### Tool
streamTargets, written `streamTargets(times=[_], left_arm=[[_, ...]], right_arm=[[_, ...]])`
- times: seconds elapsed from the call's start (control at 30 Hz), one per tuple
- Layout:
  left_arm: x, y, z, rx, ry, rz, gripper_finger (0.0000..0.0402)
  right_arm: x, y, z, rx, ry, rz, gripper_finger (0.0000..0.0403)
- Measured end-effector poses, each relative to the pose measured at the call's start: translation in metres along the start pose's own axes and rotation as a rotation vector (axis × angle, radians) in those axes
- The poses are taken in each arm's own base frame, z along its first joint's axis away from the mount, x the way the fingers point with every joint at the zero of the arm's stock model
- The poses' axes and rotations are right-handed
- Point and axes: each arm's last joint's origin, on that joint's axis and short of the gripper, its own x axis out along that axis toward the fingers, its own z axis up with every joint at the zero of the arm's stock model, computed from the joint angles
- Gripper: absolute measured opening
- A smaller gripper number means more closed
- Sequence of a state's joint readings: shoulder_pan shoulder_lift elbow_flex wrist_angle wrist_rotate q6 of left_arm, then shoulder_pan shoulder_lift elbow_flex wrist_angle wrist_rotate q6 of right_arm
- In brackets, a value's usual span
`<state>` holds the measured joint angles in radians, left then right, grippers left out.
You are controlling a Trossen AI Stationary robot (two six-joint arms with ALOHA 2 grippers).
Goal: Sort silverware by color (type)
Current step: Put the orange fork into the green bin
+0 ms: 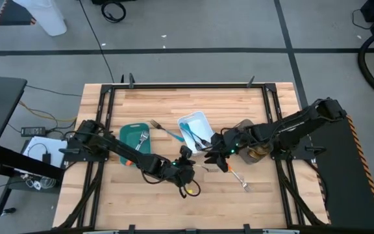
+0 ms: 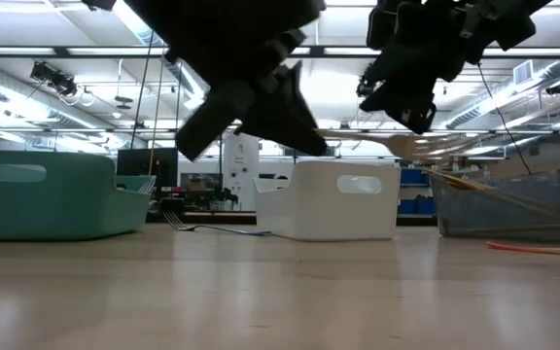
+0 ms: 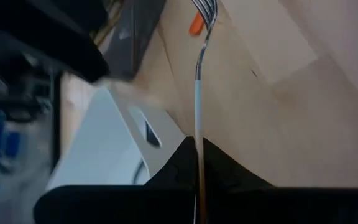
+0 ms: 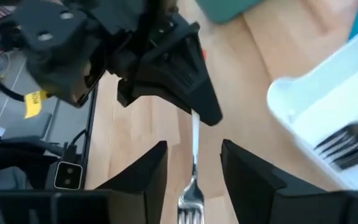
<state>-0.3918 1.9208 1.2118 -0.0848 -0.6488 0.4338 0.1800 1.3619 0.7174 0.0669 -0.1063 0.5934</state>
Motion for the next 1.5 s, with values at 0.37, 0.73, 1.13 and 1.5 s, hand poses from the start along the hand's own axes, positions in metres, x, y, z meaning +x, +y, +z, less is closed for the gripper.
streamTargets(times=[0.37, 0.73, 1.13, 1.5], left_arm=[[-0.042, 0.011, -0.005, -0.261, 0.038, -0.038, 0.0008], [-0.08, 0.01, -0.027, -0.407, 0.006, -0.037, 0.0008], [-0.121, 0.006, -0.073, -0.649, -0.031, 0.051, 0.0008], [-0.14, -0.002, -0.114, -0.982, -0.049, 0.12, 0.0008]], right_arm=[[-0.033, -0.005, 0.021, -0.145, -0.099, 0.021, 0.0156], [-0.043, -0.014, 0.026, -0.17, -0.133, -0.066, 0.0156], [-0.044, -0.015, 0.027, -0.182, -0.167, -0.139, 0.0156], [-0.044, -0.016, 0.027, -0.196, -0.173, -0.156, 0.0156]])
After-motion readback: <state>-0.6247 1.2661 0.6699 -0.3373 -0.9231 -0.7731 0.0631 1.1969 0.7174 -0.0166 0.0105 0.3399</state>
